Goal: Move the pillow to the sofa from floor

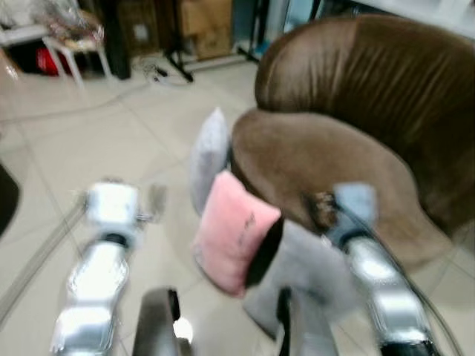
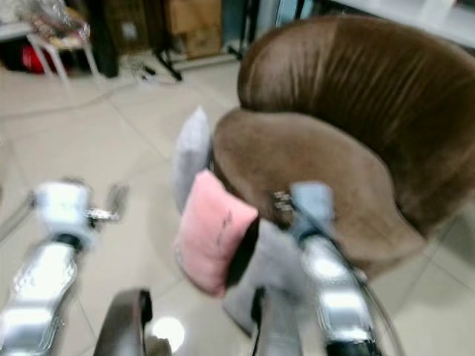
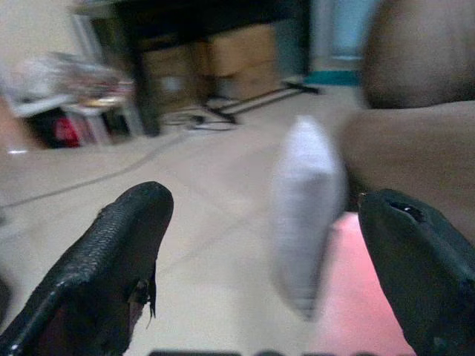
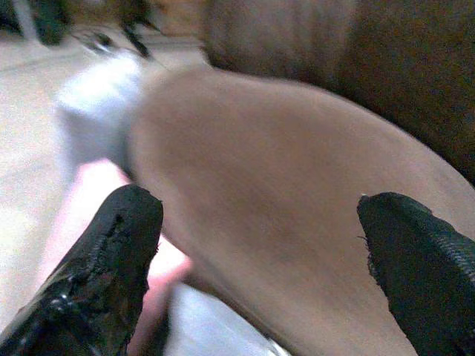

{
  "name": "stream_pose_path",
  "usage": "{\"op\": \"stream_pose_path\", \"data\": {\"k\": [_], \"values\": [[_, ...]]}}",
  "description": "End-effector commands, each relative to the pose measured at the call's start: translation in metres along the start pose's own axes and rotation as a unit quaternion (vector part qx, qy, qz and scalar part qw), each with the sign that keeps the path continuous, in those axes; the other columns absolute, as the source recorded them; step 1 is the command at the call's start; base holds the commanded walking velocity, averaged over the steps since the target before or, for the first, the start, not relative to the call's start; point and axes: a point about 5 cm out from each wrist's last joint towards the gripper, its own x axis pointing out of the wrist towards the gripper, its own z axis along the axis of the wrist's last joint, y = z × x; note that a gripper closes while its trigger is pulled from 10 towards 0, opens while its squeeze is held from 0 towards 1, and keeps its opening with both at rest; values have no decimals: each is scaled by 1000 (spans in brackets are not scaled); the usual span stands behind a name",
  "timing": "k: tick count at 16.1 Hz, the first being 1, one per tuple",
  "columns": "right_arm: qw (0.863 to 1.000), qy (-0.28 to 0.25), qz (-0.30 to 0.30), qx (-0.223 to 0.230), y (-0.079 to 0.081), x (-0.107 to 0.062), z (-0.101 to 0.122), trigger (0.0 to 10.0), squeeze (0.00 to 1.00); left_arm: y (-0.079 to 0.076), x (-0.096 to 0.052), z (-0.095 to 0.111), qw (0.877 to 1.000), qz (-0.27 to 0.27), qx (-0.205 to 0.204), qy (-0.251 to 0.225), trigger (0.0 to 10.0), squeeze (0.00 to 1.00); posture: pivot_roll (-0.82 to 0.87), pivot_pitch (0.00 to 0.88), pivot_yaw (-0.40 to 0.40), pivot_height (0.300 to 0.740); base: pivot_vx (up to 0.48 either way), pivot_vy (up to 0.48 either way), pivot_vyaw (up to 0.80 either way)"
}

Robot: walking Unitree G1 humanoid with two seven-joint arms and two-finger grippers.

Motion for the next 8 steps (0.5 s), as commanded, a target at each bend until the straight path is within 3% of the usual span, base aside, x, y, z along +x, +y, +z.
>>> {"op": "stream_pose_path", "data": {"k": [1,4,8], "values": [[1000,4,23,5,6,0,0,10000,0,9,-2,1,1000,13,13,0,10000,0,-64,0,-59,516,0,0,0],[1000,9,13,10,-1,5,0,10000,0,11,-1,-4,1000,-3,29,11,10000,0,-70,0,-53,506,0,0,0],[999,49,-14,-4,-6,23,-7,10000,0,1,0,-13,994,-91,53,29,10000,0,-78,0,-46,471,0,0,0]]}}
